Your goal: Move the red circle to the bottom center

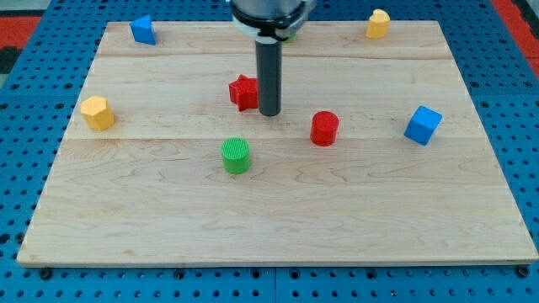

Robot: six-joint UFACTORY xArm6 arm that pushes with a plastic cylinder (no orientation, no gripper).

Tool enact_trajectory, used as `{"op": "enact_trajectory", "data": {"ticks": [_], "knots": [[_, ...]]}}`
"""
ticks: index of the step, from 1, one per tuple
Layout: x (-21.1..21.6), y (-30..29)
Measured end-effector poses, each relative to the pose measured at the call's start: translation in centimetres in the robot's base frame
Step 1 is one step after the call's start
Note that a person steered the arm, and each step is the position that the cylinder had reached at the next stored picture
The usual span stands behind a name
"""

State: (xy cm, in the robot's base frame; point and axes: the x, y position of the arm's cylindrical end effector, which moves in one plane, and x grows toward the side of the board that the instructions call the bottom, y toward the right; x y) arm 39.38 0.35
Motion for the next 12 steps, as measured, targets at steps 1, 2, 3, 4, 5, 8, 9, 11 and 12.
{"op": "enact_trajectory", "data": {"ticks": [1,2,3,4,5,8,9,11,12], "knots": [[0.0,0.0],[0.0,0.2],[0.0,0.7],[0.0,1.7],[0.3,4.1],[4.2,6.5],[6.3,8.1],[11.5,6.1],[10.3,11.2]]}}
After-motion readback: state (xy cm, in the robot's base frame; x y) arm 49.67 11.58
